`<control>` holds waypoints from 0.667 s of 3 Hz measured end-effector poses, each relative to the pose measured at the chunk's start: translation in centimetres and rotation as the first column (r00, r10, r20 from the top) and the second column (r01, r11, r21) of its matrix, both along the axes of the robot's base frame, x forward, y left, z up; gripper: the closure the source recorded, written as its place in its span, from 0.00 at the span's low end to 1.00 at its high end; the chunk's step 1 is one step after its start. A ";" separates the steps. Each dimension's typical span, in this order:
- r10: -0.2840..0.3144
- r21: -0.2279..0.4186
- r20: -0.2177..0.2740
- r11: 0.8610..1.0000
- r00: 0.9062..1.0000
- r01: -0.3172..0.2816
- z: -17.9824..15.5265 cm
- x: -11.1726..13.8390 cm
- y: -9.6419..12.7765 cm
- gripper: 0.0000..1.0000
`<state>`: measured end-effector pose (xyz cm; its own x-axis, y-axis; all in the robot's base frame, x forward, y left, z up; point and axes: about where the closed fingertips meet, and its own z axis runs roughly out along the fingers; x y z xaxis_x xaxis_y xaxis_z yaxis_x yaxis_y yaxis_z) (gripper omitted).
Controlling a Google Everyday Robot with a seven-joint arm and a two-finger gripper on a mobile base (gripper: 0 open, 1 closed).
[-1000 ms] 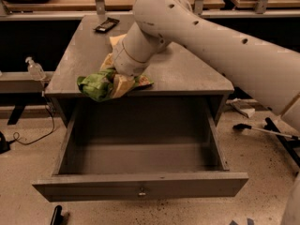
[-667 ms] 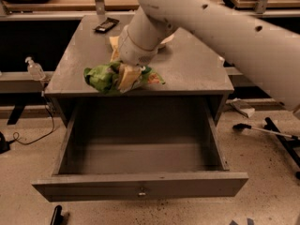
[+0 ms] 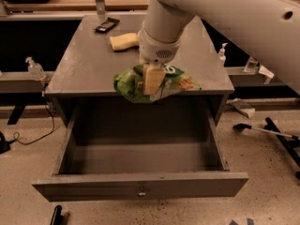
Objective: Place green rice chip bag into top drawer
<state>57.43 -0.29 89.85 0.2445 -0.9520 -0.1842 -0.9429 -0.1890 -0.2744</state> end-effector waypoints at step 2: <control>-0.183 0.117 -0.204 0.971 0.962 0.209 -8.9 -5.6 -2.9 1.00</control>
Offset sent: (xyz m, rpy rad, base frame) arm -0.0616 -0.0320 -0.1275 0.3672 0.2084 -0.3130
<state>51.79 -3.20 80.99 0.0034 -0.9403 -0.3403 -0.9949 0.0312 -0.0962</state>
